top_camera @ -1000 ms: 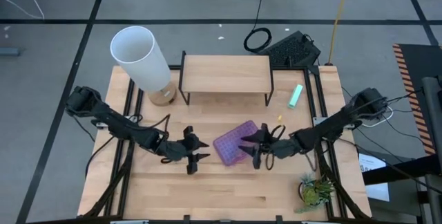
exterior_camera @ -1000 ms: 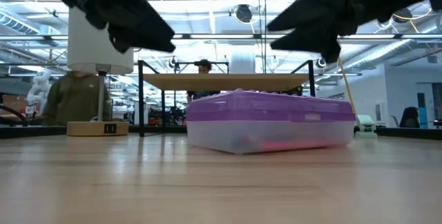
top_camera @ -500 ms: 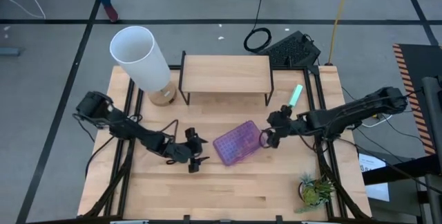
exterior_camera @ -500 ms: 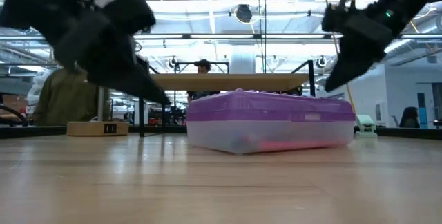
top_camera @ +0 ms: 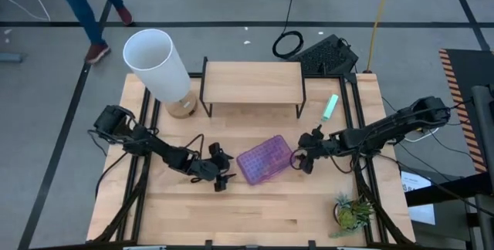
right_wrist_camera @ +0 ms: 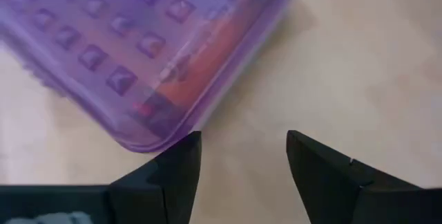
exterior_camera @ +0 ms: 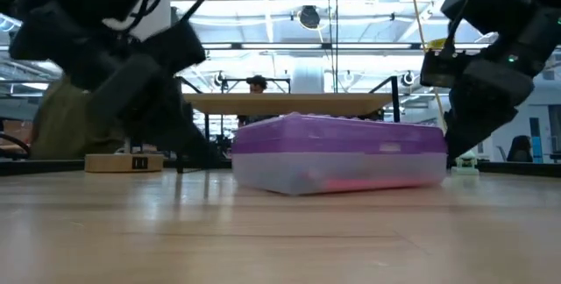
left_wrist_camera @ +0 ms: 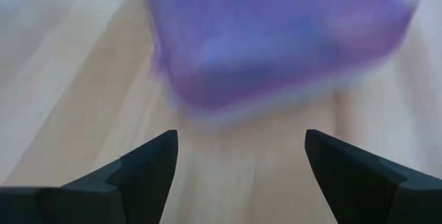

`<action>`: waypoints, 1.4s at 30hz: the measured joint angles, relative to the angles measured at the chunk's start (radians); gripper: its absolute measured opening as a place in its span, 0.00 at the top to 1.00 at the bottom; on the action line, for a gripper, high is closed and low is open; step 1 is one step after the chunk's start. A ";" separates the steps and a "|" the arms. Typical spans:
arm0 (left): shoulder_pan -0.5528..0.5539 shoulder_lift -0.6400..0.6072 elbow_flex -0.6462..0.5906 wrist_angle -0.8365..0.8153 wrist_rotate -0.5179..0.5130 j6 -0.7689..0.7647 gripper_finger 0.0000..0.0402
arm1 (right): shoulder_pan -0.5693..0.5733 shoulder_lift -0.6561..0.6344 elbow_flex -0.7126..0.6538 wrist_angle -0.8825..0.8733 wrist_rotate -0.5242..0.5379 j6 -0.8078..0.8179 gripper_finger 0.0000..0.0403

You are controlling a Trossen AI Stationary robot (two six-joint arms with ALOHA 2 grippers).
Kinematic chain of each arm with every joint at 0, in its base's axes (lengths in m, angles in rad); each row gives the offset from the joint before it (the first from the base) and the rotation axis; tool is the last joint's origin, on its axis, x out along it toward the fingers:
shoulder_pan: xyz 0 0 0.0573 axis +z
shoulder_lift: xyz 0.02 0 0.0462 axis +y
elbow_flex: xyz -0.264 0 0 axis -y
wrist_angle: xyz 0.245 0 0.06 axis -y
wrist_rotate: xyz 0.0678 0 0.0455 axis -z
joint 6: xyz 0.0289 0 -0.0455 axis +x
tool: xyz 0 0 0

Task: Pack school essentials
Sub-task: Put the supply box on the shelf

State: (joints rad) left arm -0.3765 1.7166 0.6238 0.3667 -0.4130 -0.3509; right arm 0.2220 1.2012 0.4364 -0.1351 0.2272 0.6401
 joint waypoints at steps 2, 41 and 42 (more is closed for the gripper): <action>0.004 -0.019 0.004 -0.007 0.014 0.001 0.20 | 0.013 0.025 -0.011 0.088 -0.034 0.028 0.49; 0.113 -0.193 0.002 -0.113 0.002 -0.100 0.20 | -0.047 0.060 -0.012 0.311 -0.170 0.303 0.20; 0.113 -0.184 0.003 -0.121 0.002 -0.122 0.20 | -0.045 0.060 -0.012 0.313 -0.187 0.318 0.17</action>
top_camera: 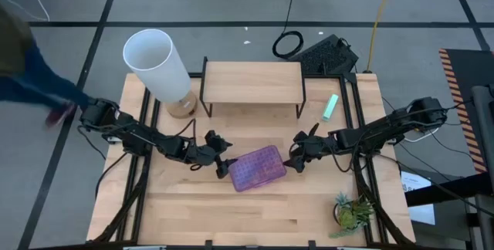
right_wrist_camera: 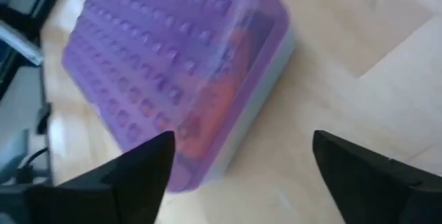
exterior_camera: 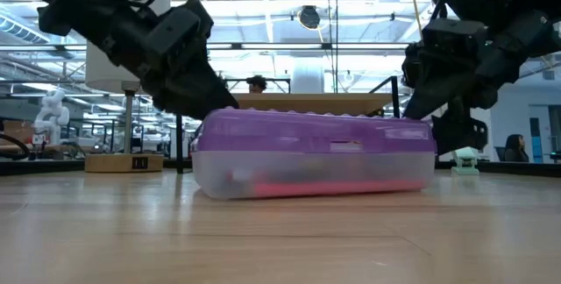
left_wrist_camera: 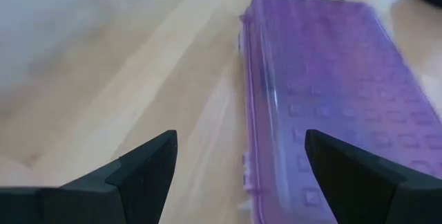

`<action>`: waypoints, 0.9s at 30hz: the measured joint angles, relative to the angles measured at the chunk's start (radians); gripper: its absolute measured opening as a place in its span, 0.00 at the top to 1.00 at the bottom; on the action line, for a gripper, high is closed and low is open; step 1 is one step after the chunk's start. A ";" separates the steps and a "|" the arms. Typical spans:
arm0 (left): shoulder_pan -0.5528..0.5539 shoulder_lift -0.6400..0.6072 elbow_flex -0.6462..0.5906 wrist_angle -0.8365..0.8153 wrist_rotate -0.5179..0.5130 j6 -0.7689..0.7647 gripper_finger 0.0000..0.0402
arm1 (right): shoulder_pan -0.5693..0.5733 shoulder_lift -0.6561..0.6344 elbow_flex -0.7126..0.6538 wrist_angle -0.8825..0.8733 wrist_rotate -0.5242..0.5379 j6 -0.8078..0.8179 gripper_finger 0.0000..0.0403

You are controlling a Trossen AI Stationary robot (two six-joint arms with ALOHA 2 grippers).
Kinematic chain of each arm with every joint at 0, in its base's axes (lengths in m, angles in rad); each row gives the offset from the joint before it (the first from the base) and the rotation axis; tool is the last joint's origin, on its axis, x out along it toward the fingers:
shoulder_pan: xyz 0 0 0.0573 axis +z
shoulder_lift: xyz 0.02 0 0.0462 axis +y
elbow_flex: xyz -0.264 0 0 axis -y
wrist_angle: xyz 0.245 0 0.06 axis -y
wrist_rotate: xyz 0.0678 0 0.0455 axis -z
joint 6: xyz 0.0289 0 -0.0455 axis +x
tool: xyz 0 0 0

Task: Pack school essentials
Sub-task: Put the supply box on the shelf

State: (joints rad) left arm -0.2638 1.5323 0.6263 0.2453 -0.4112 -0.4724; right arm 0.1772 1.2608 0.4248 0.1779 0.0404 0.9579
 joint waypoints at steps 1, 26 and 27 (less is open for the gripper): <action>0.000 0.006 0.001 -0.017 0.002 -0.018 0.20 | 0.002 0.000 0.000 0.004 -0.017 0.012 0.14; -0.028 -0.161 -0.002 -0.187 0.180 -0.009 0.20 | 0.003 0.007 0.000 0.150 0.017 0.186 0.01; -0.038 -0.175 -0.002 -0.206 0.179 -0.011 0.20 | 0.007 0.015 0.001 0.158 0.034 0.186 0.01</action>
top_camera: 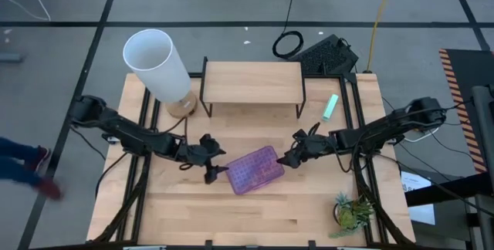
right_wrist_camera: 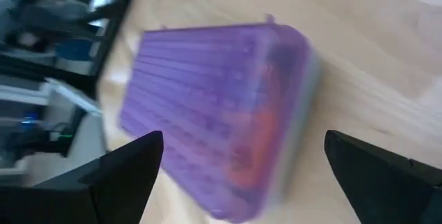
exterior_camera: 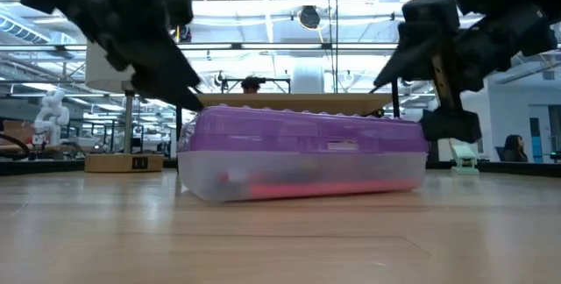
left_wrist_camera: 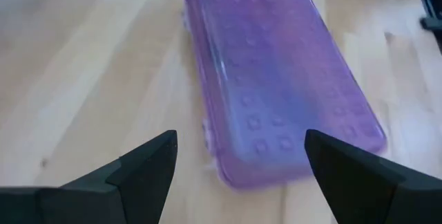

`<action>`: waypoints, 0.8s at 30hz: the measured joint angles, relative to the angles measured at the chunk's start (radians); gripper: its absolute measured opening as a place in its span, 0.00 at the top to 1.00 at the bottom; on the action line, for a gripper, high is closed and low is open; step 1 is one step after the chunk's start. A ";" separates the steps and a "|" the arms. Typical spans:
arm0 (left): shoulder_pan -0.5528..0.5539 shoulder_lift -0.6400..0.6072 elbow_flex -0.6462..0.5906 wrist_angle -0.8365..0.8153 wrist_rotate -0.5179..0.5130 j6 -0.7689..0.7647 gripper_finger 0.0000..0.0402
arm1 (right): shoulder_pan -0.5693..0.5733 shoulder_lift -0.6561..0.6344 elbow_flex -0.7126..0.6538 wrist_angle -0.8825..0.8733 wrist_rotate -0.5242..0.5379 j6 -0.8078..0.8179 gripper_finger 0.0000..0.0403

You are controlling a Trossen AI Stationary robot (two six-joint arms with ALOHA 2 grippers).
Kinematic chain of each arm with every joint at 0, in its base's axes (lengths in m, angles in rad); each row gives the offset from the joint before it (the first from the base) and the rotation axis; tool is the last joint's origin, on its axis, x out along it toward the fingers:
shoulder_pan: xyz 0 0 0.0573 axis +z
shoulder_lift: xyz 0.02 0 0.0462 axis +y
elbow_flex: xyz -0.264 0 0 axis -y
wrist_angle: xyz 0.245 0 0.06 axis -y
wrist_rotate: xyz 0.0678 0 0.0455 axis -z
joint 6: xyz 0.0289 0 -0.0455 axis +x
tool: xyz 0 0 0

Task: Pack school essentials
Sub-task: Put the supply box on the shelf

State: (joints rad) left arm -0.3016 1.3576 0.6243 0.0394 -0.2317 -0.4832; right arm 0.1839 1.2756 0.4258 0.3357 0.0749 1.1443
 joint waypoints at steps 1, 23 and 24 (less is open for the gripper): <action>-0.011 -0.011 0.000 -0.015 0.000 -0.008 0.20 | 0.001 0.009 0.000 -0.011 0.007 0.000 0.01; -0.102 0.355 0.000 0.201 -0.026 -0.270 0.20 | 0.014 0.402 0.006 0.475 -0.095 0.063 0.02; -0.097 0.367 0.001 0.208 -0.023 -0.271 0.20 | 0.016 0.402 0.013 0.475 -0.095 0.064 0.02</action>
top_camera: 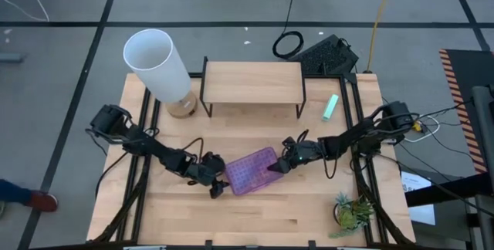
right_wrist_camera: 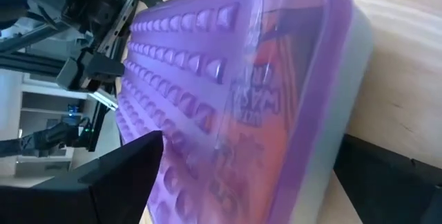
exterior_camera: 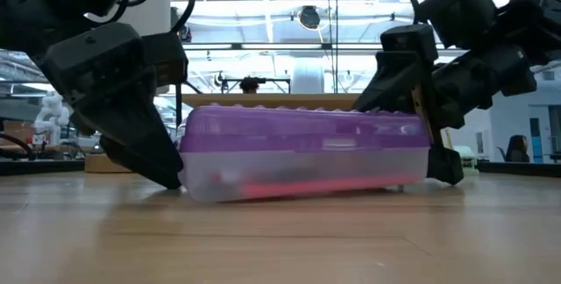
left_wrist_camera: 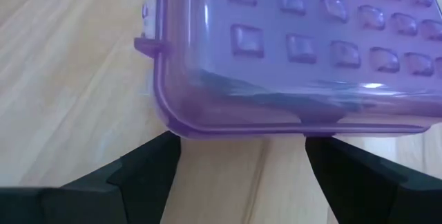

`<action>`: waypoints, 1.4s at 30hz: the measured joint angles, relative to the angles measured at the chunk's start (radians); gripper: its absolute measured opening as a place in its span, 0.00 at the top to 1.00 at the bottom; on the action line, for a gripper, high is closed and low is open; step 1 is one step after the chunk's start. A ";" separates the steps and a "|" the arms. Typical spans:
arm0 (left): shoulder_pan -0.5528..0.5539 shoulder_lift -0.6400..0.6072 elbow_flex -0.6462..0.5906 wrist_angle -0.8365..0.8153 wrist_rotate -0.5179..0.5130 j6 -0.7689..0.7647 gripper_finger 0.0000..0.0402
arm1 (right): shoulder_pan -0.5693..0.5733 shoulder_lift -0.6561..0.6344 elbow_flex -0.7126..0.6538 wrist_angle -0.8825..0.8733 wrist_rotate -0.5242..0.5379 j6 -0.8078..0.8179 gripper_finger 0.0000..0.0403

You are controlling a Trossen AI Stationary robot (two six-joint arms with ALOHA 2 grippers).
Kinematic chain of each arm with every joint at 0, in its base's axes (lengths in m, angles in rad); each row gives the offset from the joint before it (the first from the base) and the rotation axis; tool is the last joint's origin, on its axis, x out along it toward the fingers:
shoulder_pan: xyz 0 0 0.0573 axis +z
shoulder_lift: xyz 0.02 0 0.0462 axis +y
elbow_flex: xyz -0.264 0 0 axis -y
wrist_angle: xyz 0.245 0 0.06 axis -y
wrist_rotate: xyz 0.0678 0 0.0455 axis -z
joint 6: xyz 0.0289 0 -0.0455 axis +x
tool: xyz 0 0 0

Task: Pack school essentials
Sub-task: Put the supply box on the shelf

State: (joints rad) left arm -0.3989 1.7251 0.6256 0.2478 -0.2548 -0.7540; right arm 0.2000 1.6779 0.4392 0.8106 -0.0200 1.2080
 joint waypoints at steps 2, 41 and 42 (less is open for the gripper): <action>0.006 0.011 0.002 0.010 0.000 0.001 0.20 | 0.006 -0.001 0.009 -0.001 0.000 -0.001 0.01; -0.030 -0.383 0.000 -0.374 -0.192 0.143 0.20 | 0.195 0.026 0.226 0.424 1.129 -0.288 0.35; -0.030 -0.383 0.000 -0.375 -0.196 0.144 0.20 | 0.197 0.047 0.269 0.427 1.161 -0.297 0.35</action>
State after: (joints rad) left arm -0.4286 1.3422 0.6254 -0.1270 -0.4511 -0.6098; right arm 0.3973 1.7252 0.7081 1.2377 1.1407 0.9114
